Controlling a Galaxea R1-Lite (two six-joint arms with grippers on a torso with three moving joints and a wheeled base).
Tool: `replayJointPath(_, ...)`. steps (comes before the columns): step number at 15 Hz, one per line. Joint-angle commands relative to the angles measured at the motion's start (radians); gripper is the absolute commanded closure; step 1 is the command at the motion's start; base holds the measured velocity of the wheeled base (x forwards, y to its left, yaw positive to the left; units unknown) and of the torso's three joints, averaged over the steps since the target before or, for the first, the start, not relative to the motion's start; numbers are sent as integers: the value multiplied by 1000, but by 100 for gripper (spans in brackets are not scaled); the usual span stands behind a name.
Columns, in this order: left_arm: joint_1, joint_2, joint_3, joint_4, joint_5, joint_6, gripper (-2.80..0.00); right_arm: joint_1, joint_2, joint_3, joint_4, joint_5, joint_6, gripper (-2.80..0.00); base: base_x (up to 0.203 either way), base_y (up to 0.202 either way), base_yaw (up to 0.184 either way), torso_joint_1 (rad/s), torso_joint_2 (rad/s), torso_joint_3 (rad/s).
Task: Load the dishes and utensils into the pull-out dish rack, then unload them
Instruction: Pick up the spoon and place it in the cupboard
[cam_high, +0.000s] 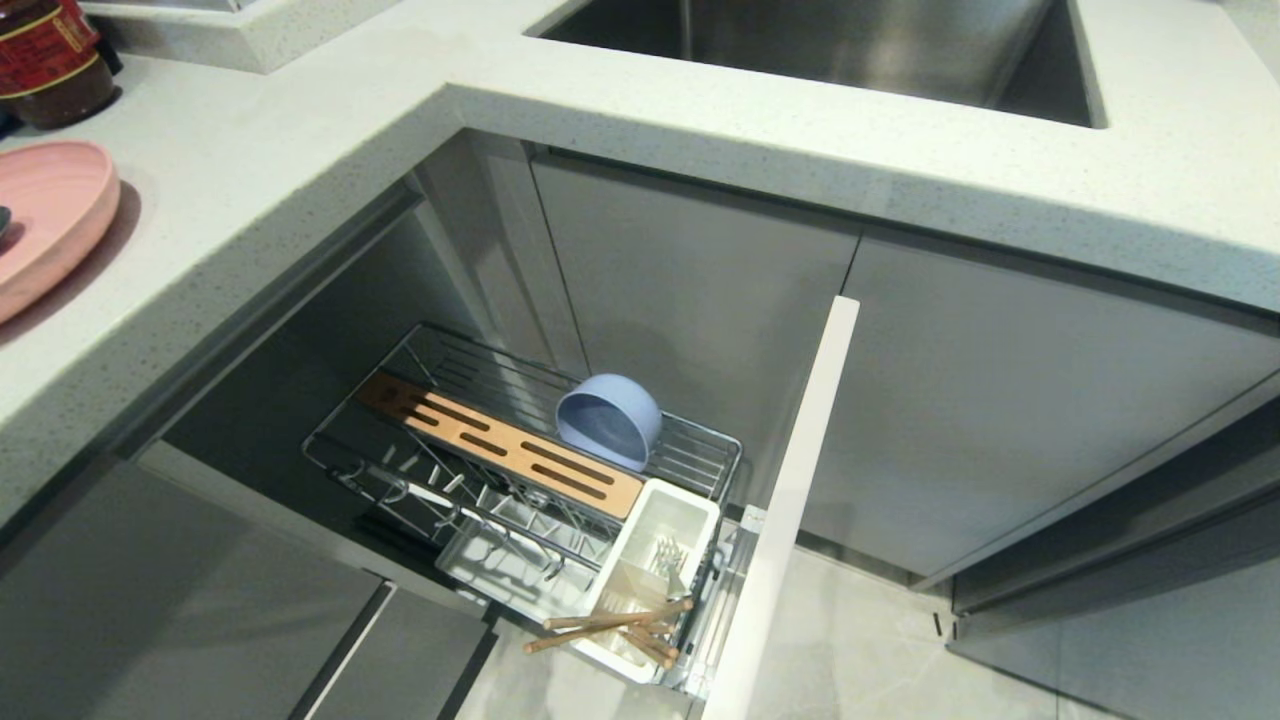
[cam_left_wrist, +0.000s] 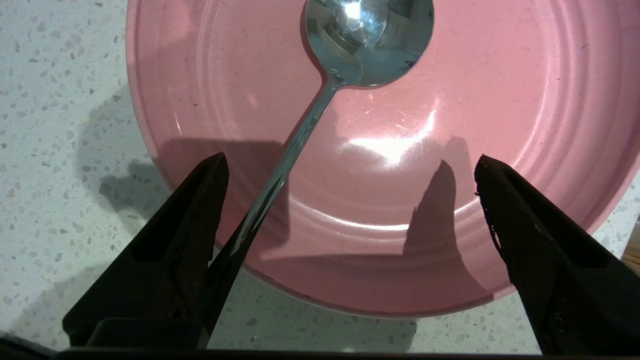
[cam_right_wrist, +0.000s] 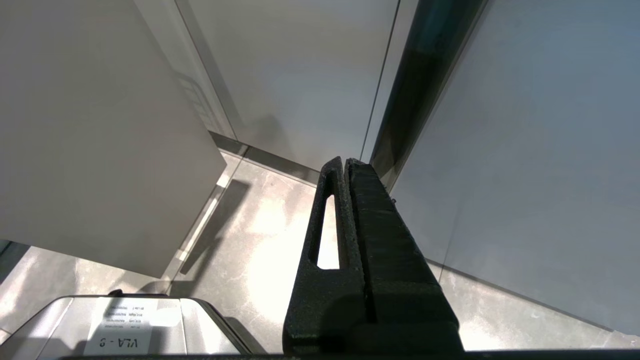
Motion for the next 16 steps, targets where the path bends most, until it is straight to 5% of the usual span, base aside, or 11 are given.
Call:
replayJointPath(1, -2, 2, 0, 5, -5, 2, -280, 0, 0, 0, 0, -1, 0, 0, 0, 0, 0, 0, 0, 0)
replayJointPath(7, -62, -9, 28, 4, 84, 3, -280, 0, 0, 0, 0, 0, 0, 0, 0, 0, 0, 0, 0, 0)
replayJointPath(16, -62, -13, 29, 4, 85, 2, -280, -1, 0, 0, 0, -1, -1, 0, 0, 0, 0, 0, 0, 0)
